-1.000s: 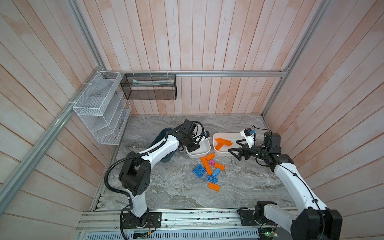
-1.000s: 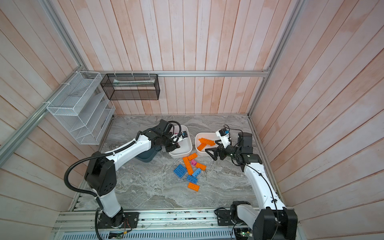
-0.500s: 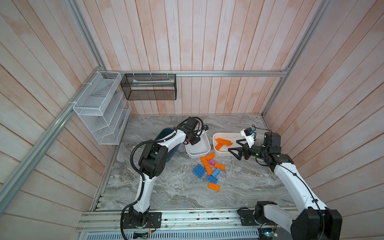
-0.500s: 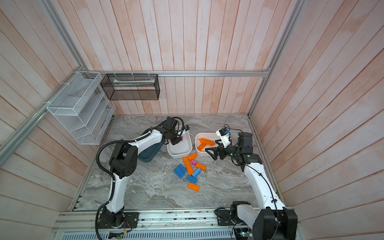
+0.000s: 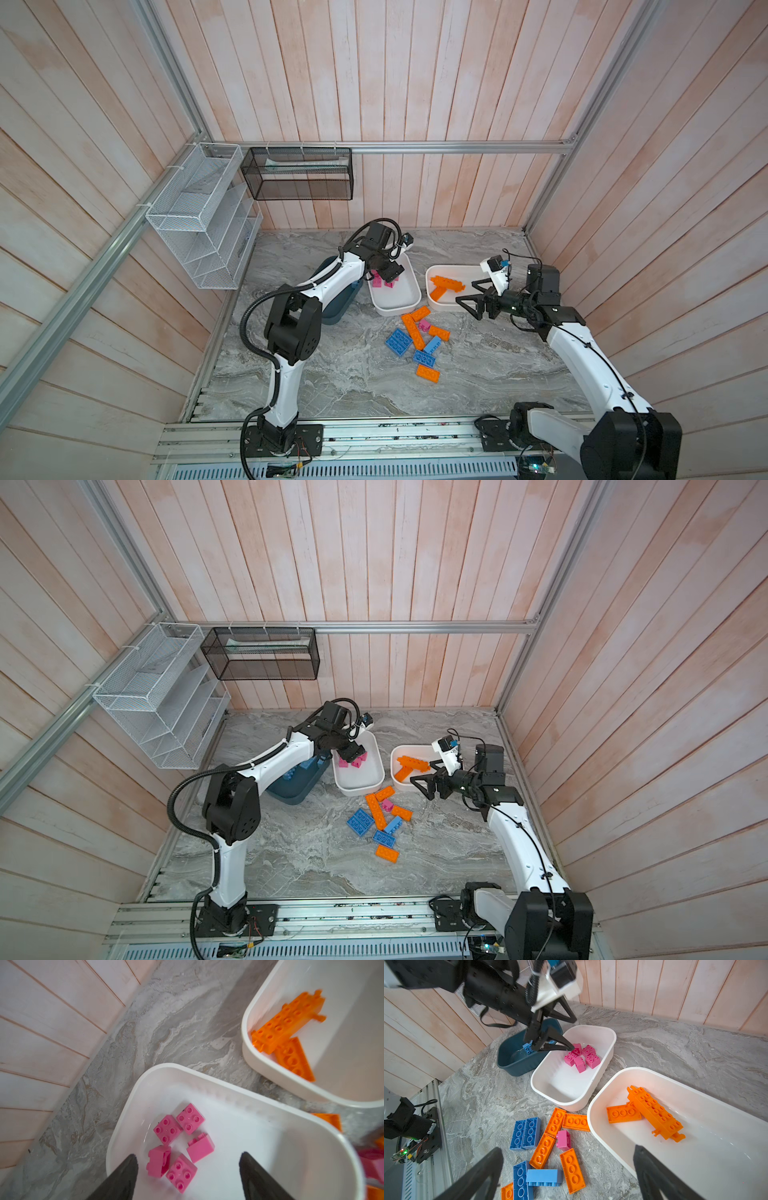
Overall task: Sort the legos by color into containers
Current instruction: 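Release the pink brick with the left gripper while the right gripper reaches toward blue bricks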
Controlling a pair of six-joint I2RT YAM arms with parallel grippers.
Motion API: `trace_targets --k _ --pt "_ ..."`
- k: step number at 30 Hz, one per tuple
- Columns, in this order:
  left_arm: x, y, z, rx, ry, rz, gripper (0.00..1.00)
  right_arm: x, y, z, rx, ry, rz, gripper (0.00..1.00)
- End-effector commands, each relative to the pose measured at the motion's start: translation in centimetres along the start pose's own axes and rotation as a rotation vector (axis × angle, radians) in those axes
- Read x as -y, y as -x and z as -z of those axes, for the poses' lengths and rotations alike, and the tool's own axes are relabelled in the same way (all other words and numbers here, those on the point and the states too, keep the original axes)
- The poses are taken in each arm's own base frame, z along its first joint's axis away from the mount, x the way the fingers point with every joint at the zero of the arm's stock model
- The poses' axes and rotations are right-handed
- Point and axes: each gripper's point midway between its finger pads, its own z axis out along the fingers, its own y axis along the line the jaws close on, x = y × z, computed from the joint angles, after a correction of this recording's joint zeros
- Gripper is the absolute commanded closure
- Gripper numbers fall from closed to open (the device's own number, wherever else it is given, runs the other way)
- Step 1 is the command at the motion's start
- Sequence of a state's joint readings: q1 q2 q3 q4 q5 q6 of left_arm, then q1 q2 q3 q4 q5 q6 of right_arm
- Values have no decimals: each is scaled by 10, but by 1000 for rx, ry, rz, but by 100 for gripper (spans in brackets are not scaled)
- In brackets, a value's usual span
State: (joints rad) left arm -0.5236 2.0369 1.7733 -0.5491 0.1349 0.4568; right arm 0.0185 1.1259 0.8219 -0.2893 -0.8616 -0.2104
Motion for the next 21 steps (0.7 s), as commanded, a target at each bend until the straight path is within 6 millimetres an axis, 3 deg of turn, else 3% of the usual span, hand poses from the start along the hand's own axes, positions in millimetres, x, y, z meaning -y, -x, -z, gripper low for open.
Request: trace_targets --k 1,5,10,16,21 --pt "9 2 41 11 -46 129 12 -14 8 -2 2 44 19 2" --pt "19 -16 75 29 -114 289 0 -27 0 -14 -33 60 33 2" --pt "38 -27 115 79 -210 417 0 -46 -17 -33 -92 90 54 2" --pt "56 -40 142 99 -297 596 0 -63 -38 -56 -175 80 67 2" --pt "72 -63 151 97 -334 691 0 -74 -57 -71 -238 54 67 3"
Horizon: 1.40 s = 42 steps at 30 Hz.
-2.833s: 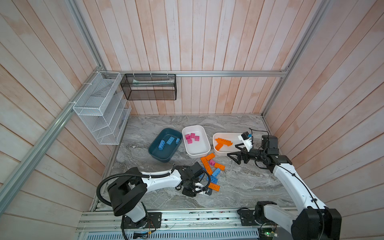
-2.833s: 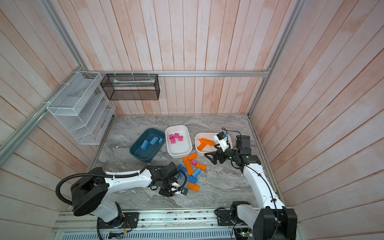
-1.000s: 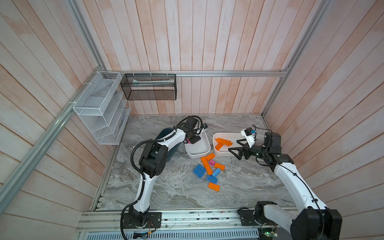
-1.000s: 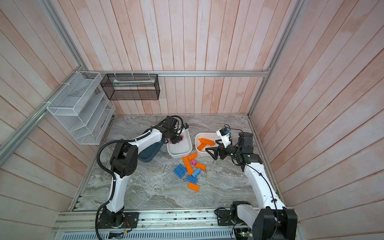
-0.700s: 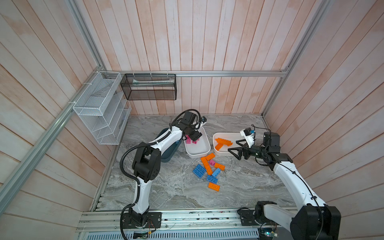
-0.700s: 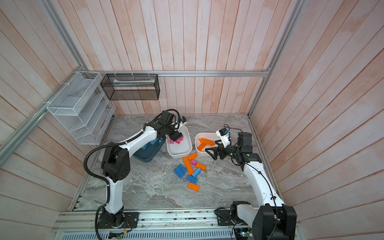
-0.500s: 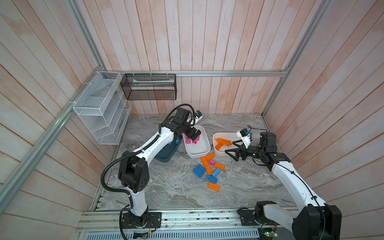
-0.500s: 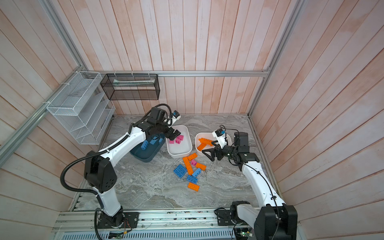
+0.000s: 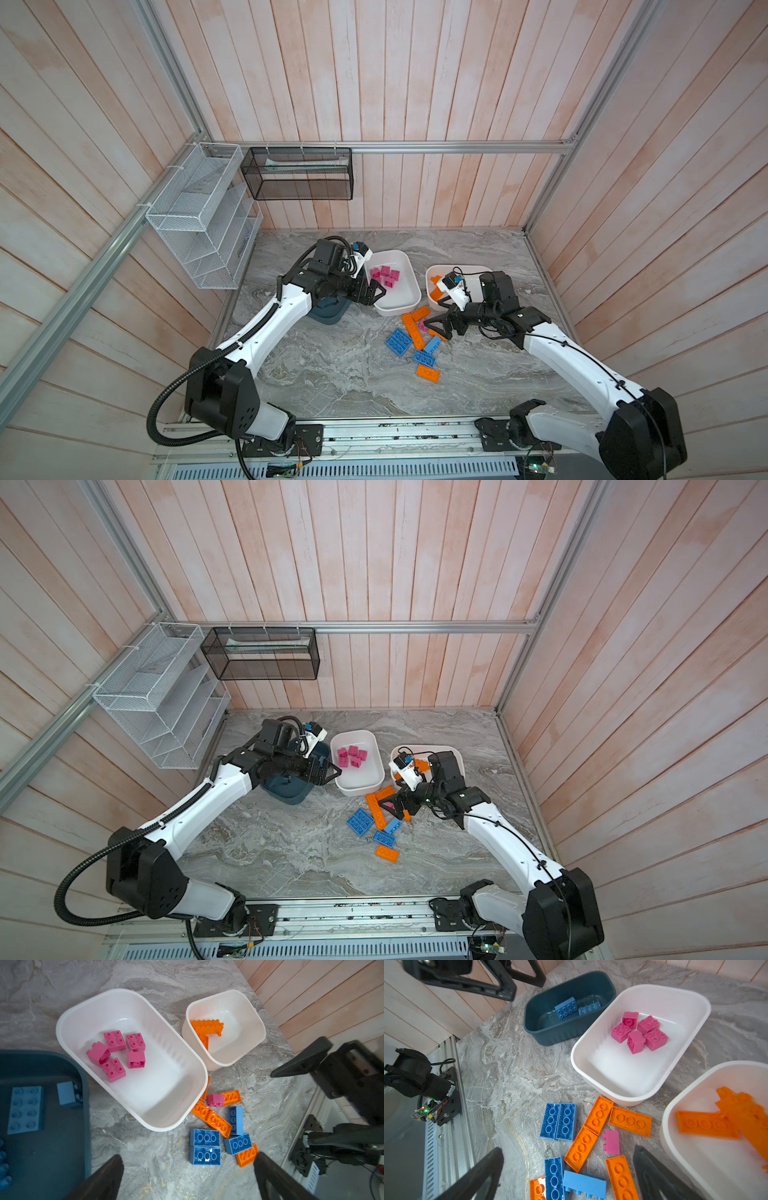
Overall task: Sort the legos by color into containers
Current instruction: 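Release the pink brick with the left gripper while the right gripper reaches toward blue bricks, then lower the right gripper onto a light blue brick and close it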
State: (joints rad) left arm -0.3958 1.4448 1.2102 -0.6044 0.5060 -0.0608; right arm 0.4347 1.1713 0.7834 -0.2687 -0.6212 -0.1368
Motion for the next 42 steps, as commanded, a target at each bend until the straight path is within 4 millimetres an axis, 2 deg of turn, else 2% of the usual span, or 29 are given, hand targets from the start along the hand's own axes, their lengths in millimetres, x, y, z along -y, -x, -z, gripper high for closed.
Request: trace_targets --k 1,6,12,21,29,34,42 --pt "9 -7 9 28 -56 89 0 3 -12 -13 -48 -69 -19 3" --pt "3 -23 20 42 -52 145 0 -8 -34 -32 -139 -72 27 6" --pt "-3 -35 24 28 -17 189 0 -12 -56 -53 -259 -76 111 11" --pt "-7 -43 30 27 3 208 0 2 -82 -81 -408 -126 230 22" --pt "-10 -50 33 10 27 207 0 10 -87 -100 -468 -164 290 31" --pt "-12 -51 33 7 34 203 0 12 -98 -108 -528 -173 341 39" --pt "-15 -52 30 -1 43 202 0 7 -93 -120 -518 -168 367 42"
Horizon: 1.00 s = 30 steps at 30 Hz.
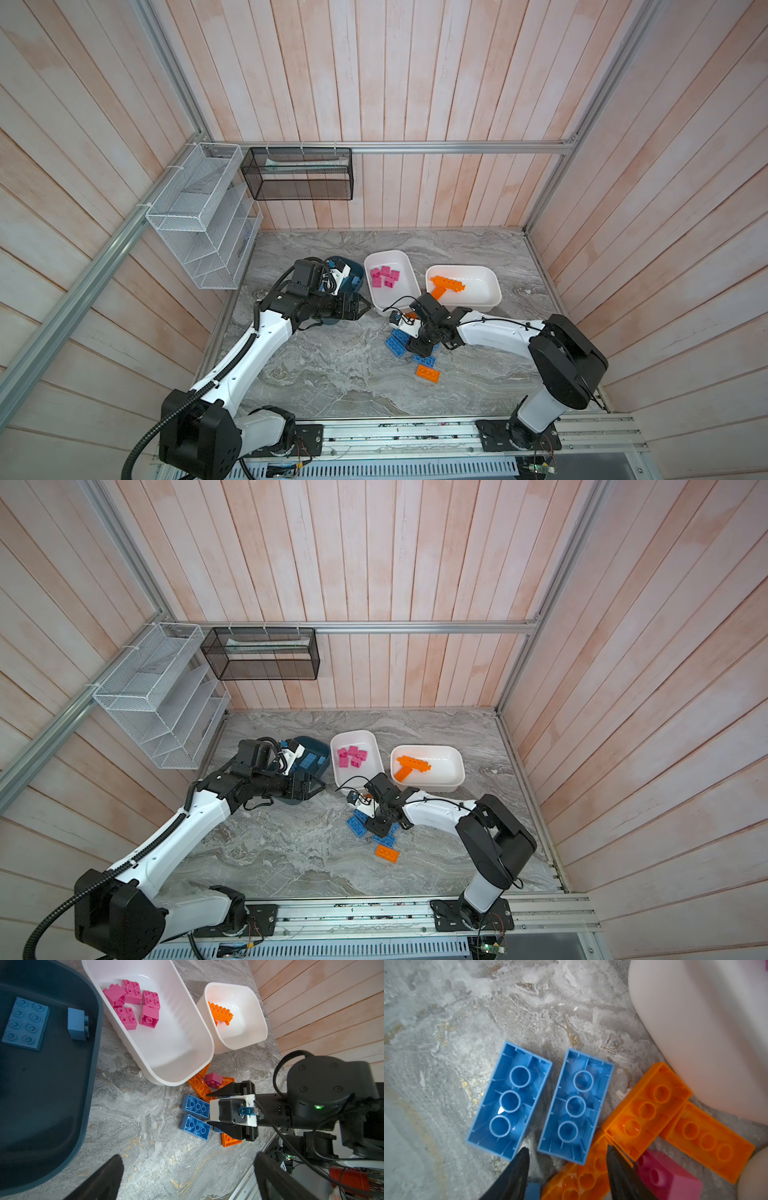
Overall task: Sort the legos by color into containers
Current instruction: 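Lower the right gripper onto a light blue brick and close it, then carry the light blue brick with the right gripper over the teal tub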
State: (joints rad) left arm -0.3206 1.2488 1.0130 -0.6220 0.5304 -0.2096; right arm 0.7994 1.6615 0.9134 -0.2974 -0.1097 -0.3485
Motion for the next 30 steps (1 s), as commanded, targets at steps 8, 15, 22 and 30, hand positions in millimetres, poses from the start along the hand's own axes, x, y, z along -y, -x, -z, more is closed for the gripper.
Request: trace_targets --k 8,15,22,30 --pt "-8 -6 -2 -18 28 -7 0 -1 27 -5 43 8 16 44" --pt "-9 -6 -2 -17 33 -11 0 0 37 -13 49 18 22 51" --pt "-11 -9 0 -24 44 -2 0 -2 41 -17 49 39 15 63" --pt "-33 -6 22 27 119 78 0 -1 83 21 199 52 -24 72"
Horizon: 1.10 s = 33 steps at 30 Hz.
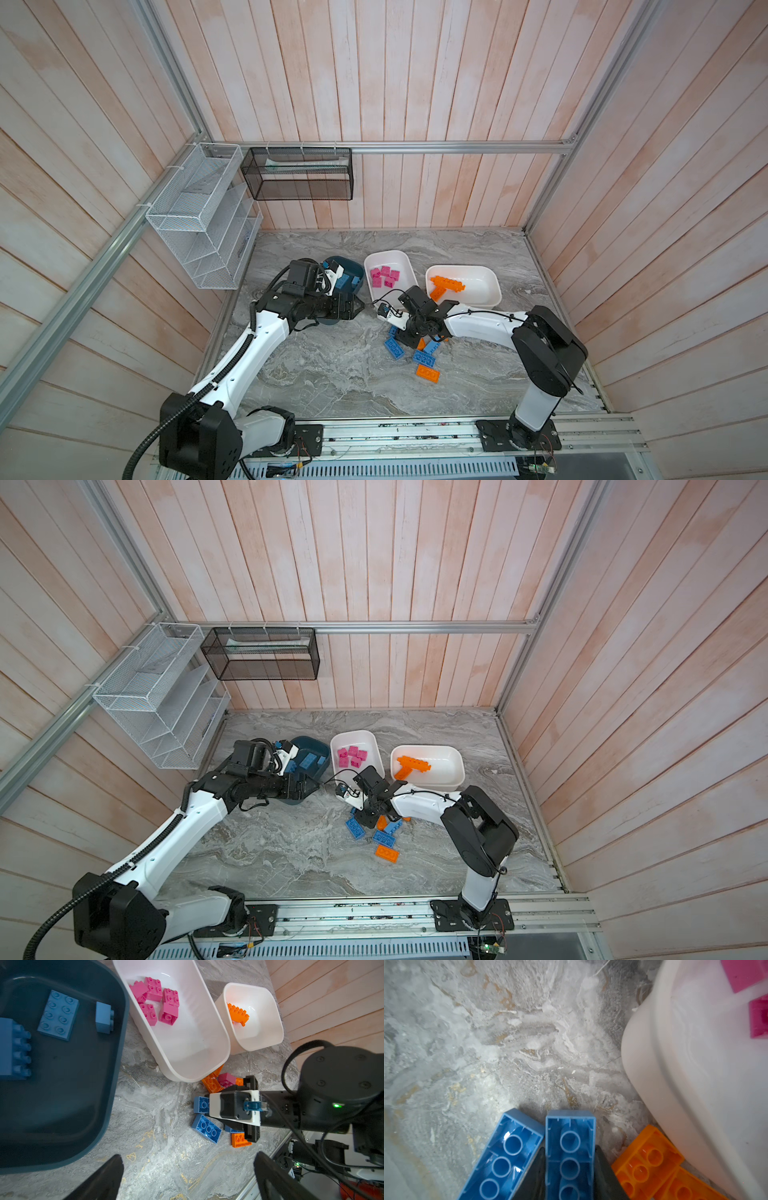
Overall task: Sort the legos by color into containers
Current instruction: 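Carry the light blue brick with the right gripper over the teal tub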
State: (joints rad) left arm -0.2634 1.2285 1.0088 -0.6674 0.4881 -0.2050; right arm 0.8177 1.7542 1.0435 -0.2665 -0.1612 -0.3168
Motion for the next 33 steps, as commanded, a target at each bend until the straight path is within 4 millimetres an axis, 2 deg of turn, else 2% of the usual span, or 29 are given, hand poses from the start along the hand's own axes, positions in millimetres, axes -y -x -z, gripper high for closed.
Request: trace_targets --k 1,5,8,13,16,22,26,33 --pt "-14 -4 13 24 48 45 0 -2 51 32 162 22 -25 72" --pt "-32 -2 27 71 100 119 0 -2 104 52 327 95 -58 72" --pt "-46 0 38 111 153 180 0 -3 141 54 414 162 -64 73" --pt "-55 -1 52 170 183 237 0 1 192 40 494 247 -58 73" --pt "-57 -5 54 182 194 260 0 7 212 21 499 264 -57 73" --pt "-63 -12 58 193 223 286 0 38 242 -15 527 179 -93 73" --pt "-65 -15 57 192 229 289 0 54 252 -38 530 158 -113 73" --pt "-68 -15 56 190 240 282 0 68 230 -73 453 78 -107 64"
